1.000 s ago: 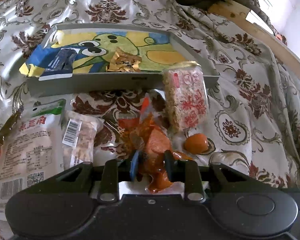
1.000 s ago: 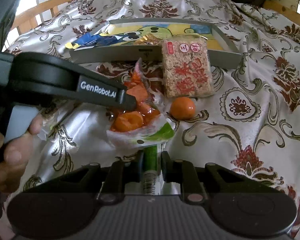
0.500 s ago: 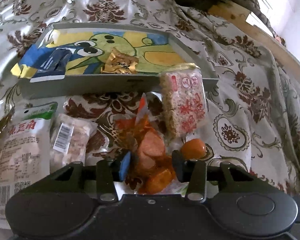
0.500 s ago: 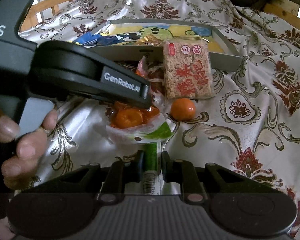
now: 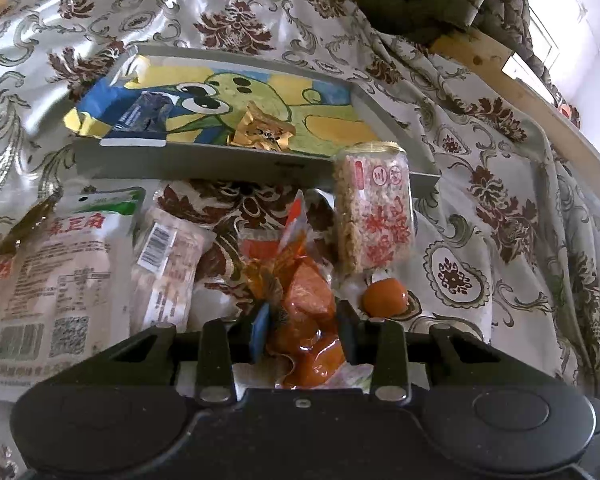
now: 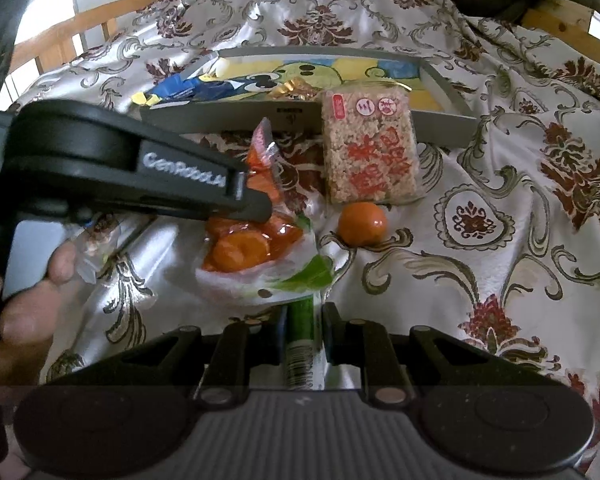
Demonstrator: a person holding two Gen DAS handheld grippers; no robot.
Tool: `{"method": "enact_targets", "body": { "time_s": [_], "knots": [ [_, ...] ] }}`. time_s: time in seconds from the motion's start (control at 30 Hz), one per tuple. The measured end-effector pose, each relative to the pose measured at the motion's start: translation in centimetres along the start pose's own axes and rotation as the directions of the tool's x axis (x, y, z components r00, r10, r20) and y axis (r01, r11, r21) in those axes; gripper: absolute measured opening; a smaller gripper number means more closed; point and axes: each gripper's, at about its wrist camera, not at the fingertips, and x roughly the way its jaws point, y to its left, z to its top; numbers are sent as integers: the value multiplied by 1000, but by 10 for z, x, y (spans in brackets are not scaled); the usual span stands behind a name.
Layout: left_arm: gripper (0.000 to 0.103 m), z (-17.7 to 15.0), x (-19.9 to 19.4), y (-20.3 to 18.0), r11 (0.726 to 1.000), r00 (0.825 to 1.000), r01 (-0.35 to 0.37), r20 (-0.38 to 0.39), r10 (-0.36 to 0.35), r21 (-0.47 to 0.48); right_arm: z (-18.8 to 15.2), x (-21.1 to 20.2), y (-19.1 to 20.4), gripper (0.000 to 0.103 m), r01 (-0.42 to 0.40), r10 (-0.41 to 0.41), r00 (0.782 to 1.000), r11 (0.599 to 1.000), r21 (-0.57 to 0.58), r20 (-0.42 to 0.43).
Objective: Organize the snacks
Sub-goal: 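Lift the orange bag with the left tool while the right tool lifts the green tube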
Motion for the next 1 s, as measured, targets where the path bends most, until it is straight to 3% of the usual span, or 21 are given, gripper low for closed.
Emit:
{"method": "enact_targets", "body": {
  "time_s": [0.1, 0.13, 0.17, 0.73, 1.0],
  "knots": [
    [37, 0, -9, 1, 1000, 1000, 4, 23, -3, -11, 0, -6, -1, 20, -1, 1, 1000, 1000, 7, 22],
    [22, 0, -12, 1, 1000, 999, 1, 37, 0, -17, 0, -7, -1, 20, -2, 1, 1000, 1000, 10, 30],
    [21, 1, -16, 2, 1000, 999, 10, 42, -9, -23, 0, -8, -2, 20, 1, -1, 999, 1000, 13, 32],
    [20, 0, -18, 2, 1000, 999, -8, 43, 8, -8, 0, -11, -3, 20, 1, -3, 999, 1000, 31, 48],
    [19, 4, -25, -1, 1000, 997, -19, 79, 19, 7, 0, -11, -4, 20, 8, -10, 998, 999, 34, 55]
  ]
}}
